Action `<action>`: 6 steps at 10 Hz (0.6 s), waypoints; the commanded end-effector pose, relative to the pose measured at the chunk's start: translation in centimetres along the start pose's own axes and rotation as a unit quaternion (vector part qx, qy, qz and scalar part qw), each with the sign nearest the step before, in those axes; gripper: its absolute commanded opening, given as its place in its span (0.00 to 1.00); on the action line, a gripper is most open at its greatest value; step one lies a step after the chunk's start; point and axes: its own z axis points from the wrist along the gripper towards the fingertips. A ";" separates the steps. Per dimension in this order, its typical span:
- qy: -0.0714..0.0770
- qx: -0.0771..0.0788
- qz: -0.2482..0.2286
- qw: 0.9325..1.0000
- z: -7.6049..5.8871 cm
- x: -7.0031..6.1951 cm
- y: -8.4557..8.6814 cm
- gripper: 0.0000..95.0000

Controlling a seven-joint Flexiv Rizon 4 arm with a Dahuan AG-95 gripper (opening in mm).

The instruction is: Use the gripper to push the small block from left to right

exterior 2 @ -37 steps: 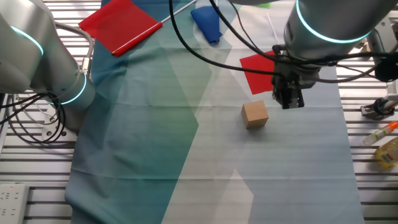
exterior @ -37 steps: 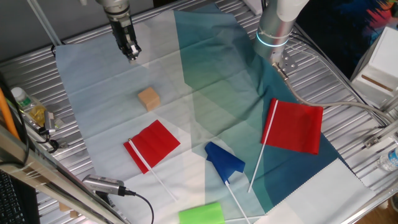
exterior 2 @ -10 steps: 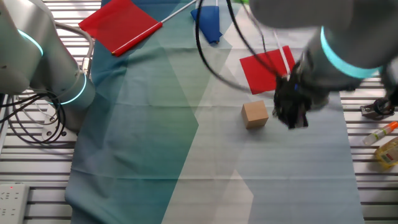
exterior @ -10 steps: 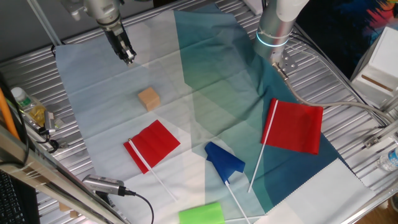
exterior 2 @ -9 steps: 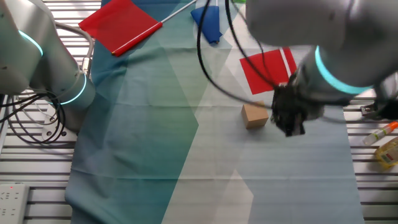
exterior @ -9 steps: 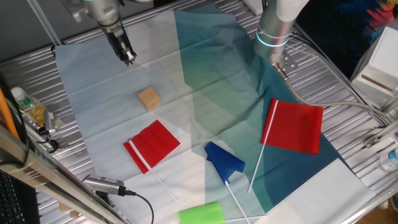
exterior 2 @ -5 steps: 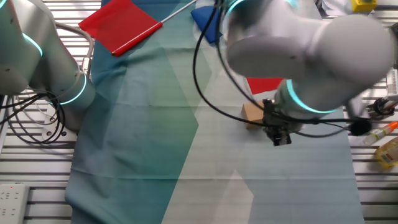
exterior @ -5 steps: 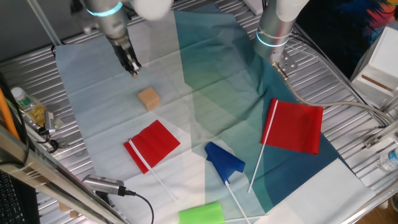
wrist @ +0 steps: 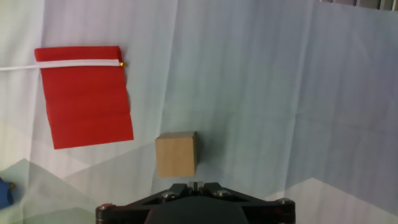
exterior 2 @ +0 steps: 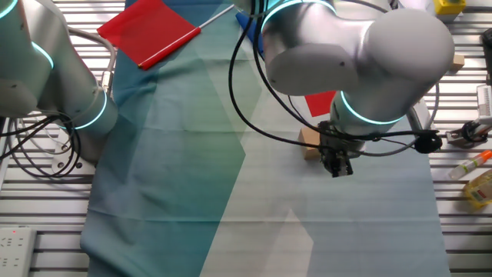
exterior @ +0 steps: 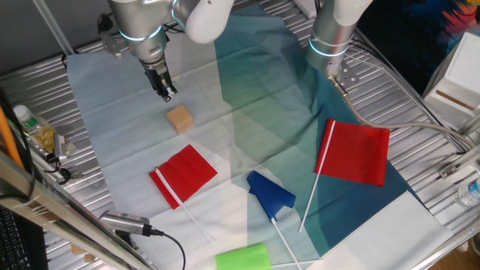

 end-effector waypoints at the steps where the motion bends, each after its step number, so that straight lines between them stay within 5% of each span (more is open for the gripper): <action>1: -0.006 -0.005 -0.002 1.000 -0.1 0.2 0.1 0.00; 6: -0.017 -0.009 0.002 1.000 0.6 1.4 0.9 0.00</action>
